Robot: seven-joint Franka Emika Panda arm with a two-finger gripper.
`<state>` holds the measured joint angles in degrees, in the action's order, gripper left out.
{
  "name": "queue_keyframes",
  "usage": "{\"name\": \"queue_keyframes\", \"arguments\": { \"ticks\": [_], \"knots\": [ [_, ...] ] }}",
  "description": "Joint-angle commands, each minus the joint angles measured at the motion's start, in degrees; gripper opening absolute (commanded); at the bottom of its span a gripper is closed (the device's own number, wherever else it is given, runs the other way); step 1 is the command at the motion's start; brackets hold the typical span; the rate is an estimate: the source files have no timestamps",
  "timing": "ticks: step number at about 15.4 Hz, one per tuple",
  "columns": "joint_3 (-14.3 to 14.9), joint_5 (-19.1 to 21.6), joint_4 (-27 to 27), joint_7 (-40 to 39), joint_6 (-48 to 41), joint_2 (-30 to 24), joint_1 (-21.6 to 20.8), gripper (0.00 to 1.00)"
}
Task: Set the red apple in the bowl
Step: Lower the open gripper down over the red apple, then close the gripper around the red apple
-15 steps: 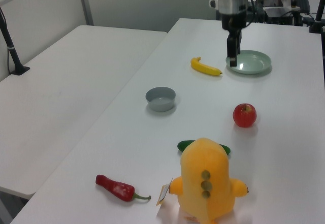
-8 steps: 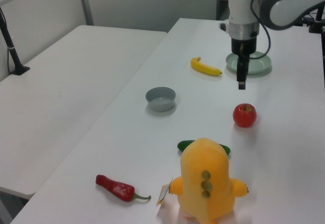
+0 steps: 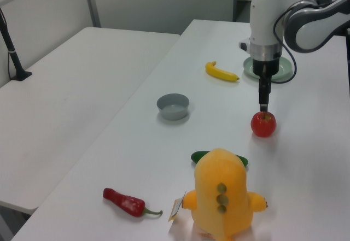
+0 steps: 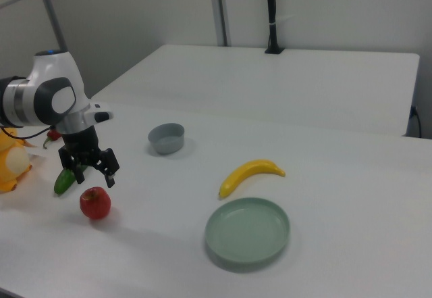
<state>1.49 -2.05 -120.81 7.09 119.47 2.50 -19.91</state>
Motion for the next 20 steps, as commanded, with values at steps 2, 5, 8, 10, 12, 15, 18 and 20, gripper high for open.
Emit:
{"name": "queue_keyframes", "arguments": {
  "ticks": [2, 5, 8, 10, 12, 15, 18, 20],
  "knots": [
    [-1.7, -1.1, -0.6, 1.6, 3.5, 2.4, -0.2, 1.0],
    [-2.1, -1.1, -0.8, 2.3, 4.3, 3.3, -0.2, 1.0],
    [-2.3, -1.1, -0.8, 2.2, 4.4, 3.8, -0.3, 0.97],
    [-2.5, -1.4, -1.2, 1.8, 4.3, 4.4, -0.3, 0.92],
    [-3.2, -3.3, -1.6, 1.6, 4.3, 4.5, -0.3, 0.74],
    [-4.3, -4.9, -2.0, 1.6, 4.3, 5.3, -0.1, 0.29],
    [-4.3, -5.4, -1.5, 1.5, 4.3, 5.1, 0.2, 0.17],
    [-4.3, -5.4, 0.2, 1.8, 4.4, 4.9, 0.5, 0.17]
  ]
}}
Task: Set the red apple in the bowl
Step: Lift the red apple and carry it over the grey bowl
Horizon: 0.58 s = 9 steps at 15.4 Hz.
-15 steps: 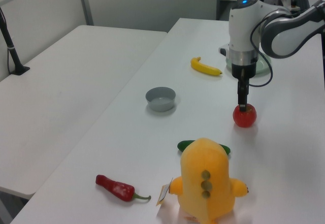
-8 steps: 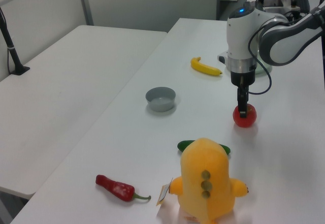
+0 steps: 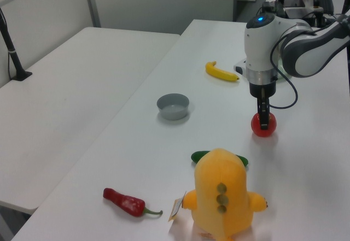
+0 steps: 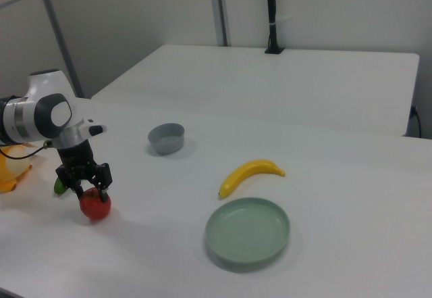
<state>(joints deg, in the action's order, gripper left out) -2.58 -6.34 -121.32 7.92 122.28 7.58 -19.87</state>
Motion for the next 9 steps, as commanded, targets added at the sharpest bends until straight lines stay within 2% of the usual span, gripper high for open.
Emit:
{"name": "queue_keyframes", "arguments": {
  "ticks": [1, 5, 7, 9],
  "knots": [
    [-0.2, -1.0, 2.4, 1.3, 1.5, 0.1, 1.0, 0.17],
    [-0.1, -0.4, 9.8, 1.6, 1.3, 1.4, 4.0, 0.17],
    [0.0, -0.3, 14.1, 2.4, 1.2, 3.9, 4.4, 0.17],
    [0.1, -0.3, 20.1, 6.6, 1.2, 7.5, 5.5, 0.17]
  ]
}}
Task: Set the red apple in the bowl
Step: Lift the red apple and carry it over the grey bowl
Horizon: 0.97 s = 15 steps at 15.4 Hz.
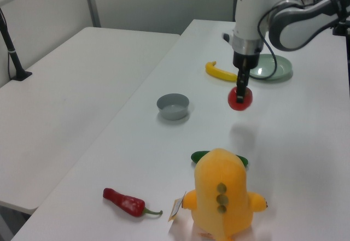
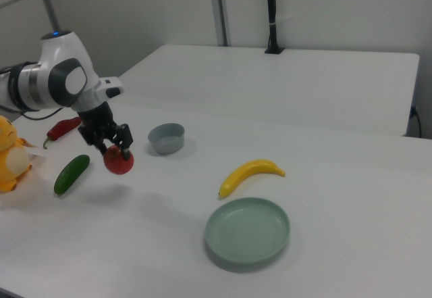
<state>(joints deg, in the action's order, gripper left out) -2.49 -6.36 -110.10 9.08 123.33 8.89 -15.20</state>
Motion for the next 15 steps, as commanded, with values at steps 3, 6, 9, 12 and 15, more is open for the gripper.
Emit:
{"name": "queue_keyframes", "arguments": {
  "ticks": [3, 6, 9, 12, 15],
  "knots": [
    [0.0, -0.2, 15.2, 9.3, 0.4, 9.8, 1.8, 0.17],
    [0.0, -0.4, 20.1, 15.1, 0.5, 13.7, 1.9, 0.18],
    [0.3, -0.4, 23.8, 20.6, 1.3, 16.4, 2.1, 0.19],
    [0.3, -0.8, 26.1, 25.4, 4.7, 18.4, 2.9, 0.19],
    [0.4, -0.4, 28.9, 29.5, 5.0, 20.7, 3.0, 0.2]
  ]
}}
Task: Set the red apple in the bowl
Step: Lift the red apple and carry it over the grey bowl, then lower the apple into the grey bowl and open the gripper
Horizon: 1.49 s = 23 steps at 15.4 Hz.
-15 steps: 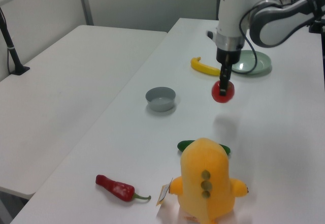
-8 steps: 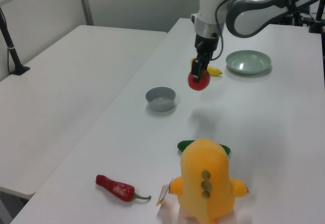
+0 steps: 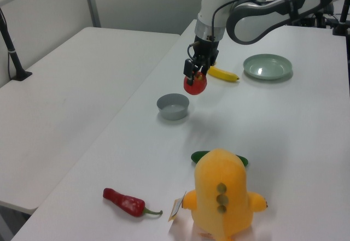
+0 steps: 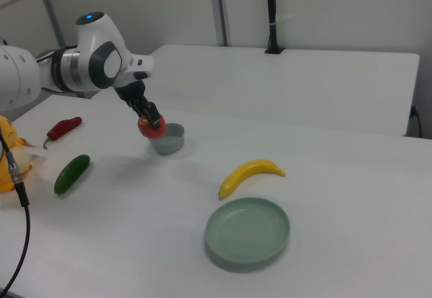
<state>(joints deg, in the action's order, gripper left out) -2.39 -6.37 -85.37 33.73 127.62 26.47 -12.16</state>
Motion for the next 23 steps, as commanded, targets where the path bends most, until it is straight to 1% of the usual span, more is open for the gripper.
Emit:
{"name": "queue_keyframes", "arguments": {
  "ticks": [1, 5, 11, 16, 19, 20, 21, 22, 23],
  "knots": [
    [0.3, -0.4, 4.7, 6.2, 0.7, 3.7, 0.0, 0.2],
    [0.3, -0.3, 6.9, 12.0, 0.8, 5.7, -0.1, 0.2],
    [0.0, -0.3, 14.7, 18.8, 0.7, 12.7, -0.3, 0.21],
    [-0.2, -0.3, 15.0, 21.2, 1.7, 14.2, -0.5, 0.21],
    [-0.2, -0.4, 15.0, 21.9, 3.2, 14.3, -0.5, 0.26],
    [-0.2, -0.4, 15.0, 21.9, 3.2, 14.3, -0.5, 0.39],
    [-0.2, -0.4, 15.0, 21.9, 3.2, 14.3, -0.5, 0.63],
    [-0.2, -0.9, 15.0, 21.8, 3.2, 14.3, -0.6, 0.92],
    [-0.2, -1.1, 14.9, 21.6, 3.2, 14.3, -0.6, 1.0]
  ]
}}
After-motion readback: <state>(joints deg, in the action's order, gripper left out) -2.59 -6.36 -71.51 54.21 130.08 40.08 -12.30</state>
